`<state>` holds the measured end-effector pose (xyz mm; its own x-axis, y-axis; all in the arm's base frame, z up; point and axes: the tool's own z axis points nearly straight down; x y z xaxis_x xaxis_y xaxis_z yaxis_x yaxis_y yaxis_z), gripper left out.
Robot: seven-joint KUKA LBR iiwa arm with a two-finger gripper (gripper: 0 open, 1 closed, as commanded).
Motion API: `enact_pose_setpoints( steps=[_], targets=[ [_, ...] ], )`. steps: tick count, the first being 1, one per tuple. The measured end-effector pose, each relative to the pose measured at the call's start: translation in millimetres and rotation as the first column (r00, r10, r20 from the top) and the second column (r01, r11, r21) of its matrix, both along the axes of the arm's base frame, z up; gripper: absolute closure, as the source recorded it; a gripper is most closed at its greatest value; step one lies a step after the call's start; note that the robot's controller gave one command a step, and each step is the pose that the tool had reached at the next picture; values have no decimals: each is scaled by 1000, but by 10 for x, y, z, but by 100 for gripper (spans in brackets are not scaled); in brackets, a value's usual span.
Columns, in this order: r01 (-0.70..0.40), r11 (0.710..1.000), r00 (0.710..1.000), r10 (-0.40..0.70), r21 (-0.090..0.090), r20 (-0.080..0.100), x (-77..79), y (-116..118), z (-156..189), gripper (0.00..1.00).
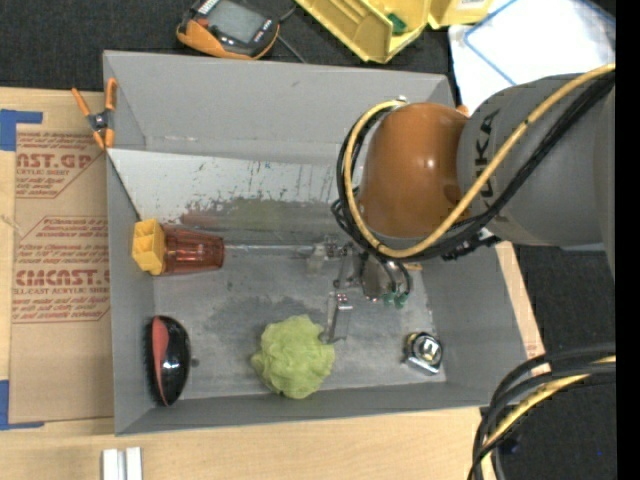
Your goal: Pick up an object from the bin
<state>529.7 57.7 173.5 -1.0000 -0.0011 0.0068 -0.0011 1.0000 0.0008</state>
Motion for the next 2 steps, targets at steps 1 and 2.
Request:
enact_pose_setpoints(
  steps=[1, 2],
  targets=[
    [1, 1000, 1000, -1, 0, 8, 16, -4, 45, 0],
    [-211, 977, 977, 211, 1, 11, -432, 412, -1029, 0]
  ],
)
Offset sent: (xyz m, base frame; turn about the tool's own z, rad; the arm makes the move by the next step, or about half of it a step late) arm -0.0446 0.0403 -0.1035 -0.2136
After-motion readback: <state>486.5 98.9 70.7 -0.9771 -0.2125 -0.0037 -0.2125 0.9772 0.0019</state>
